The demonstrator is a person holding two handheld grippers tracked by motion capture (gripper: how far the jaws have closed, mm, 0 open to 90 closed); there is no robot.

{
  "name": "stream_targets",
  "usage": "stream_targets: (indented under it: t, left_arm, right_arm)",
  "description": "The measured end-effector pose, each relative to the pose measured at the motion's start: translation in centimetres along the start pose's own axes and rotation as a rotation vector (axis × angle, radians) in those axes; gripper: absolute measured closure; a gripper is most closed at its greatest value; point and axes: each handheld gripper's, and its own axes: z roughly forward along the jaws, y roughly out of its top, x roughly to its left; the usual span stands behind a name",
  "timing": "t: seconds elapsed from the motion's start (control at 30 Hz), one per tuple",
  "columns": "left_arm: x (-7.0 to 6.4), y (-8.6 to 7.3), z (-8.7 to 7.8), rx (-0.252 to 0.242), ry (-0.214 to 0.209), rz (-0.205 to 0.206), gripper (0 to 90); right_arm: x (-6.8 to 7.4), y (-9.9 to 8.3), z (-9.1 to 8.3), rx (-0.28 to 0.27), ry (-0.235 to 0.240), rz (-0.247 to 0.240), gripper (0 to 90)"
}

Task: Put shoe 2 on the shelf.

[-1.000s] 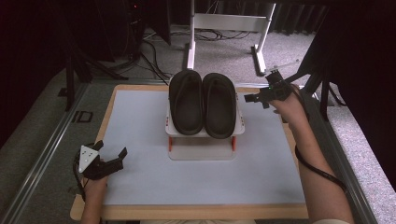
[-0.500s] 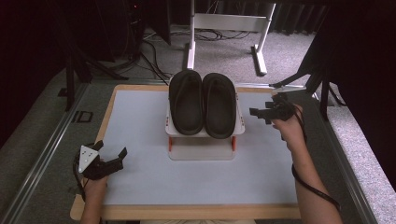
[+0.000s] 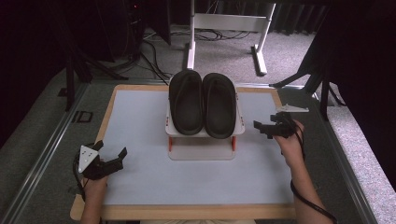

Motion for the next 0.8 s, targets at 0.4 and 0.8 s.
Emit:
stream_targets:
  t: [0.4,0.8]
  left_arm:
    - [0.0,0.0,0.0,0.000,0.000,-0.001,1.2]
    - [0.0,0.0,0.0,-0.001,0.002,-0.002,1.2]
  right_arm:
    - [-0.8,-4.0,-0.1,-0.039,-0.061,0.044,10.4]
    - [-1.1,-8.1,-1.0,-0.043,-0.162,0.034,10.5]
